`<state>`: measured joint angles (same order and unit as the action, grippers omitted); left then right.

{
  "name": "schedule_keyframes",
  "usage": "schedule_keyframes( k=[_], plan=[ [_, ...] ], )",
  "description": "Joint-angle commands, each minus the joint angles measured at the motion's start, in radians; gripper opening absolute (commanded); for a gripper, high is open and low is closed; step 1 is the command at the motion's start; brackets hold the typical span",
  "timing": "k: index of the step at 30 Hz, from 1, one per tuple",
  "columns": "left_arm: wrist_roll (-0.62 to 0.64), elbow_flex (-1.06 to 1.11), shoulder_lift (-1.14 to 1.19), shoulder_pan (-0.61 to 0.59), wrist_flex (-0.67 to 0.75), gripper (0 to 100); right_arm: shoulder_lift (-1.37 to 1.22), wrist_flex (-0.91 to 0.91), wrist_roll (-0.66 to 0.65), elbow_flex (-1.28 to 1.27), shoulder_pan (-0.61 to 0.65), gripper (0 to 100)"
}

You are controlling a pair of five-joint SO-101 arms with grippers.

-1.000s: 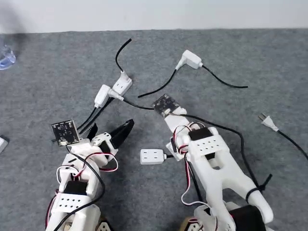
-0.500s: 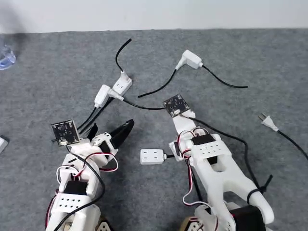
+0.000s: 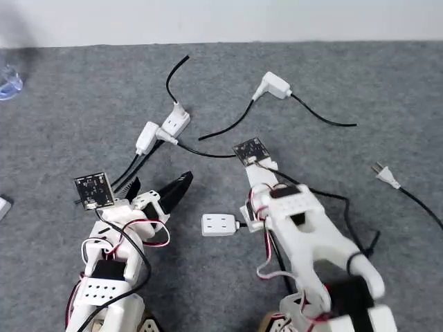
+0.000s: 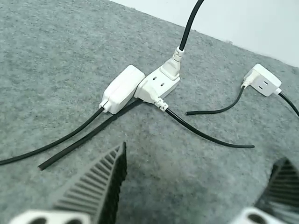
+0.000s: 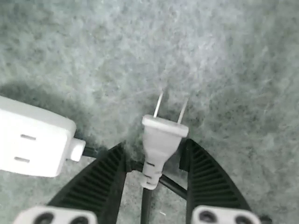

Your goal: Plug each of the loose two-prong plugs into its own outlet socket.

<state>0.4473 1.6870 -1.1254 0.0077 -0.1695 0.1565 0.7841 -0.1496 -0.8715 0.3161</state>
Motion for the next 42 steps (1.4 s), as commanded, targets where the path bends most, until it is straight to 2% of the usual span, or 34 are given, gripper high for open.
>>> schedule_keyframes(
  k=[1, 17, 21, 28, 30, 32, 33, 34, 38, 40, 42],
  plan=[
    [-0.008, -0.008, -0.009, 0.000, -0.005, 44, -0.079, 0.070, 0.014, 0.123, 0.002, 14.7],
    [-0.008, -0.008, -0.009, 0.000, -0.005, 44, -0.110, 0.025, 0.018, 0.176, 0.010, 14.7],
    [-0.008, -0.008, -0.009, 0.000, -0.005, 44, -0.119, 0.025, 0.087, 0.195, 0.019, 14.7],
    [-0.008, -0.008, -0.009, 0.000, -0.003, 44, -0.119, -0.022, 0.092, 0.195, 0.041, 14.7],
    [-0.008, -0.008, -0.009, 0.000, -0.003, 44, -0.119, -0.021, 0.092, 0.195, 0.041, 11.3],
    [-0.008, -0.008, -0.009, 0.000, -0.003, 44, -0.119, -0.021, 0.092, 0.195, 0.039, 1.6],
    [-0.008, -0.008, -0.009, 0.000, -0.005, 44, -0.119, -0.021, 0.091, 0.193, 0.039, 0.2],
    [-0.008, -0.008, -0.009, 0.000, -0.005, 44, -0.119, -0.019, 0.087, 0.190, 0.039, 2.8],
    [-0.008, -0.008, -0.009, 0.000, -0.005, 44, -0.117, 0.019, 0.083, 0.193, 0.039, 1.0],
    [-0.008, -0.008, -0.009, 0.000, -0.005, 44, -0.110, 0.041, 0.017, 0.201, 0.041, 0.8],
    [-0.008, -0.008, -0.009, 0.000, -0.005, 44, -0.107, 0.076, -0.150, 0.247, 0.039, 0.8]
  ],
)
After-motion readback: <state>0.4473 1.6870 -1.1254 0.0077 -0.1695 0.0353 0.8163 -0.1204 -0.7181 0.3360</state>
